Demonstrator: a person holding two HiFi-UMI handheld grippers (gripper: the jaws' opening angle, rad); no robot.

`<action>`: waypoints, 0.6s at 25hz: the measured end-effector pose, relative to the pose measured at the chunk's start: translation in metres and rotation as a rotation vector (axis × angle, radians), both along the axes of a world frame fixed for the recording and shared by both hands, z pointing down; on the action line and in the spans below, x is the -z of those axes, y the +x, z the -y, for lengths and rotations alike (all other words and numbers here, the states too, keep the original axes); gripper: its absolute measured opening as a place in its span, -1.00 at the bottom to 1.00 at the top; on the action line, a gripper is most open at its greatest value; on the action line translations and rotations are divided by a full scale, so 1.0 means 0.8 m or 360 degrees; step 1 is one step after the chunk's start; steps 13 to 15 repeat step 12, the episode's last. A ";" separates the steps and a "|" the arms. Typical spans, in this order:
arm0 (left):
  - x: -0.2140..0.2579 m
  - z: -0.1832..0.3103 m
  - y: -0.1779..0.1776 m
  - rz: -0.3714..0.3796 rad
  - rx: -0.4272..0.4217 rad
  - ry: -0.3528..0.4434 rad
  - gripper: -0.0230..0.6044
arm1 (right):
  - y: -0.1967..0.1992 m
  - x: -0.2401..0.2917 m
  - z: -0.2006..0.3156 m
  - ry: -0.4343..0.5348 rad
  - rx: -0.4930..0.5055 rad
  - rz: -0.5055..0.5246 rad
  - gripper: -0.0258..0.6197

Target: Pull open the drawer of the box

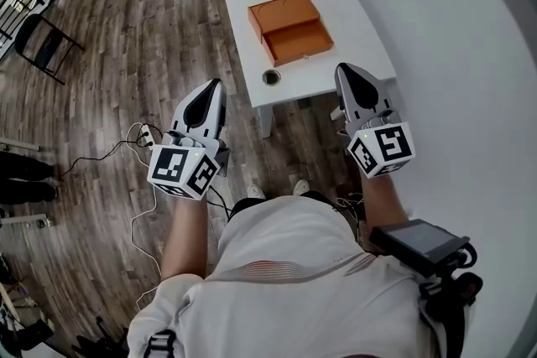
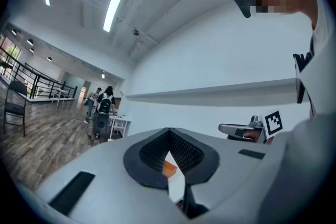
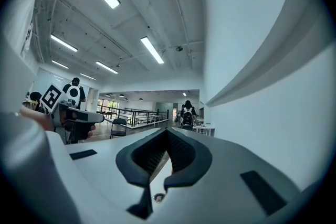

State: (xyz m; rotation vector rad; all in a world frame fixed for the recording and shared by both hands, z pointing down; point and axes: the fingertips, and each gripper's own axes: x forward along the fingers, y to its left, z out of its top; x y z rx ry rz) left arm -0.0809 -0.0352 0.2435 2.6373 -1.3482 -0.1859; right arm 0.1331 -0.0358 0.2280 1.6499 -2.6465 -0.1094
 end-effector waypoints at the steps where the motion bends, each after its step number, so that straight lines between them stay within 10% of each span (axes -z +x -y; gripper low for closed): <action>1: 0.000 0.004 0.006 0.0006 0.0007 -0.0004 -0.90 | 0.005 0.001 0.003 -0.0002 0.0007 0.0002 -0.91; 15: 0.011 0.012 0.045 0.0033 0.0031 0.0007 -0.90 | 0.040 0.007 0.015 -0.0011 0.0045 0.0005 -0.91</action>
